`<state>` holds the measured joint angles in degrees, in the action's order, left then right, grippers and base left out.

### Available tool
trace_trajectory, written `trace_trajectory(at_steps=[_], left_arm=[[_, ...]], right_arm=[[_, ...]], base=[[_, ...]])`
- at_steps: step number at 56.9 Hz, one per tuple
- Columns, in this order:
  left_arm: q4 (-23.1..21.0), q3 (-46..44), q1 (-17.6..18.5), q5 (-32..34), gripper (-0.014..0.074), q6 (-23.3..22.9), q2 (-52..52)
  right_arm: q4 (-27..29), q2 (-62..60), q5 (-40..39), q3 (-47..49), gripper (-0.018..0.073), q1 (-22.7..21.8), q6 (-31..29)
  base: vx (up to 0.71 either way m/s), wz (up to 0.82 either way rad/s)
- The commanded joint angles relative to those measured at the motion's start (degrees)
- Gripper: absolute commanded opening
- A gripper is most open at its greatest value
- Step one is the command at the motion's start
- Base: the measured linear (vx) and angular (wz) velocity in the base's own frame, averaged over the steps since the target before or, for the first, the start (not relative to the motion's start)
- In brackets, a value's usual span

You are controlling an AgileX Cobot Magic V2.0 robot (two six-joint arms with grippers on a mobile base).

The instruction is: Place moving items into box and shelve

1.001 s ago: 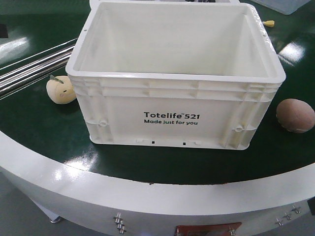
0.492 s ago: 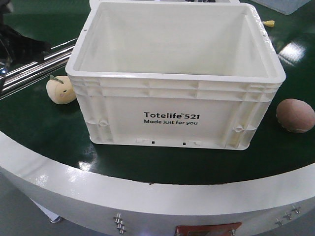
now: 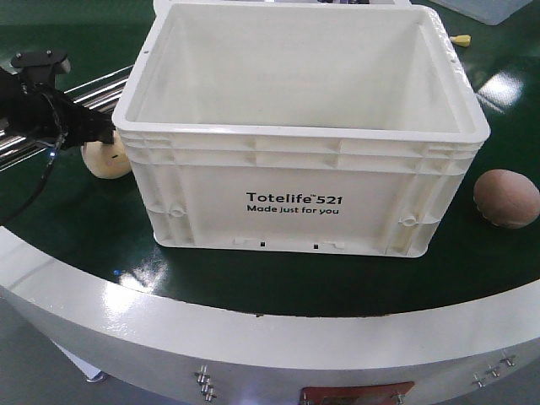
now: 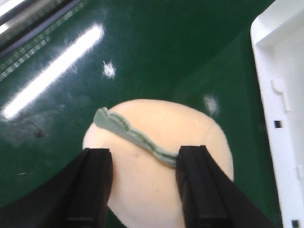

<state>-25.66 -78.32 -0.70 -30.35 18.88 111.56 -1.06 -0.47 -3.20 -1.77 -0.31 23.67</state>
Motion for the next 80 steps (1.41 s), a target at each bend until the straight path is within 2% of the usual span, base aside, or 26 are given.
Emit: trace_trajectory(at_steps=[1, 5, 8, 12, 17, 18, 29, 37, 46, 56, 61, 66, 73, 80], left_arm=[[-1.9, -1.7, 0.4, 2.0, 0.0450, 0.1, -0.2], [-2.0, -1.7, 0.4, 2.1, 0.0431, -0.1, 1.4], [-2.0, -1.7, 0.4, 2.2, 0.0378, -0.4, 2.2], [-2.2, -1.7, 0.4, 2.3, 0.0253, -0.5, 2.3], [-2.2, -1.8, 0.4, 2.2, 0.0014, -0.5, 1.9], [-2.2, -2.1, 0.4, 2.0, -0.0011, -0.5, 1.7], [-5.6, -5.0, 0.3, -1.7, -0.0008, -1.6, -2.3], [-5.1, -9.5, 0.3, -6.6, -0.0007, -2.9, -7.4], [-0.3, -15.3, 0.4, -12.5, -0.0005, -2.8, -14.5], [-2.9, -21.1, 0.7, -16.4, -0.0005, -2.8, -22.6], [-3.1, -24.0, 2.6, -17.3, -0.0004, -0.3, -25.3], [-3.8, -25.4, 6.7, -17.3, -0.0004, 1.5, -26.6], [-7.4, -25.5, 12.3, -16.1, -0.0004, 1.7, -25.4], [-7.6, -25.5, 17.0, -13.3, -0.0004, 1.7, -21.4]], right_arm=[[-0.3, -0.6, -4.4, -0.2, 0.0133, 0.0, 0.1], [-0.3, -0.6, -4.4, -0.2, 0.0177, 0.0, 0.1], [-0.3, -0.6, -4.4, -0.2, 0.0207, 0.0, 0.1], [-0.3, -0.6, -4.4, -0.2, 0.0244, 0.0, 0.1], [-0.3, -0.6, -5.4, -0.2, 0.0260, 0.0, -0.1], [-0.3, -0.6, -5.7, -0.2, 0.0259, 0.0, -0.1], [-0.4, -0.6, -8.9, -0.2, 0.0201, 0.0, -0.1], [-0.4, -0.6, -10.8, -0.2, 0.0160, 0.0, -0.2], [-0.4, -0.6, -11.6, -0.2, 0.0109, 0.0, -0.2], [-0.4, -0.6, -11.7, -0.2, 0.0062, 0.0, -0.2], [-0.7, -0.6, -11.7, -0.2, 0.0061, 0.0, -0.2], [-0.7, -0.6, -11.7, -0.2, 0.0060, 0.0, -0.3], [-0.7, -0.6, -11.3, -0.2, 0.0060, 0.0, -0.2], [-0.9, -0.6, -11.7, -0.1, 0.0060, 0.0, -0.9]], base=[[0.00, 0.00], [0.00, 0.00], [0.00, 0.00], [0.00, 0.00], [0.00, 0.00], [0.00, 0.00], [0.00, 0.00], [0.00, 0.00], [0.00, 0.00], [0.00, 0.00], [0.00, 0.00], [0.00, 0.00], [0.00, 0.00], [0.00, 0.00]])
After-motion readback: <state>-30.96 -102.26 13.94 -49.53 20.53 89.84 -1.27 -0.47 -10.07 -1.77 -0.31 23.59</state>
